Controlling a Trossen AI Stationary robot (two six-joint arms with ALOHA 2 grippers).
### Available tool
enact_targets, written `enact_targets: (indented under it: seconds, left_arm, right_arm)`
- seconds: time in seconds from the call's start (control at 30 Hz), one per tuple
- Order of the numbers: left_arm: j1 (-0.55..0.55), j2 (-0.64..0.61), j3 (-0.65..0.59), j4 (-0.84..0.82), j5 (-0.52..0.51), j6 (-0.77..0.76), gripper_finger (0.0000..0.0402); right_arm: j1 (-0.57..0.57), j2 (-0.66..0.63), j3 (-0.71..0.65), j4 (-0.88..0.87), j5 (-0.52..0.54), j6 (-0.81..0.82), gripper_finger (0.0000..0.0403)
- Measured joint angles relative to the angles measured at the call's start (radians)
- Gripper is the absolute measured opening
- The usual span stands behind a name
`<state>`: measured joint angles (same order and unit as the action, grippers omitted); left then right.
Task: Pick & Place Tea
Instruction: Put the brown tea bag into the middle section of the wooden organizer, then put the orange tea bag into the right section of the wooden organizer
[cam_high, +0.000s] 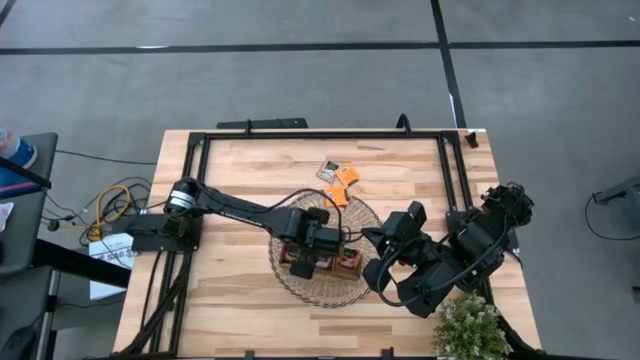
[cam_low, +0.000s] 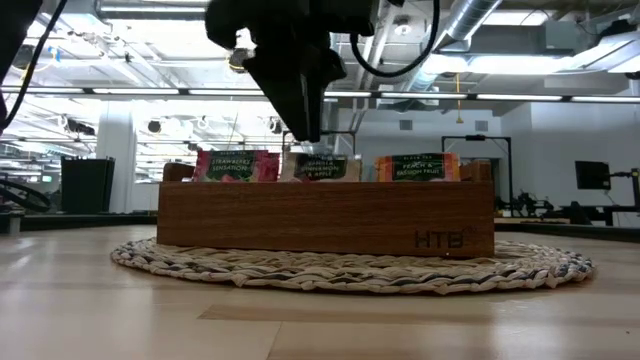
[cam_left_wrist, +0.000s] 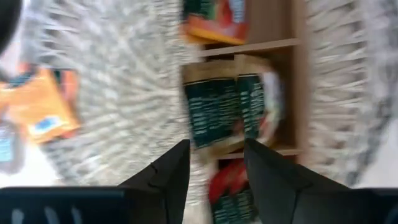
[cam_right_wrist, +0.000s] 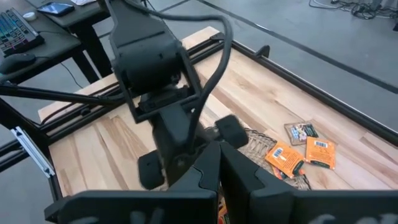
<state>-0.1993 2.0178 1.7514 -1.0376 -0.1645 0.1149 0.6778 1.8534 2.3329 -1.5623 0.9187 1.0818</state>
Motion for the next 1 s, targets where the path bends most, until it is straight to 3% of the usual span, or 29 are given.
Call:
enact_targets:
  seconds: [0.1,0.37,0.5,0.57,0.73,1.0]
  left_arm:
    - [0.031,0.000,0.044,-0.032,-0.057,0.026,0.0149]
    - [0.143,0.000,0.203,-0.113,-0.058,0.054,0.0149]
    - [0.235,-0.014,0.223,-0.108,-0.053,0.115,0.0149]
    - [0.288,-0.018,0.223,-0.106,-0.023,0.148,0.0150]
    - [0.419,-0.018,0.223,-0.092,0.166,0.161,0.0150]
    - [0.604,0.008,0.223,0.071,0.247,-0.167,0.0176]
  right_arm:
    - [0.000,0.000,0.000,0.000,0.000,-0.002,0.0000]
    - [0.000,0.000,0.000,0.000,0.000,-0.001,0.0000]
    - [0.002,0.000,0.000,-0.001,0.000,-0.001,0.0000]
    - [0.002,0.000,0.000,-0.001,-0.001,0.000,0.0000]
    - [0.002,0.000,0.000,-0.001,-0.001,0.007,0.0000]
    - [-0.047,0.000,0.000,-0.003,-0.002,0.008,0.0000]
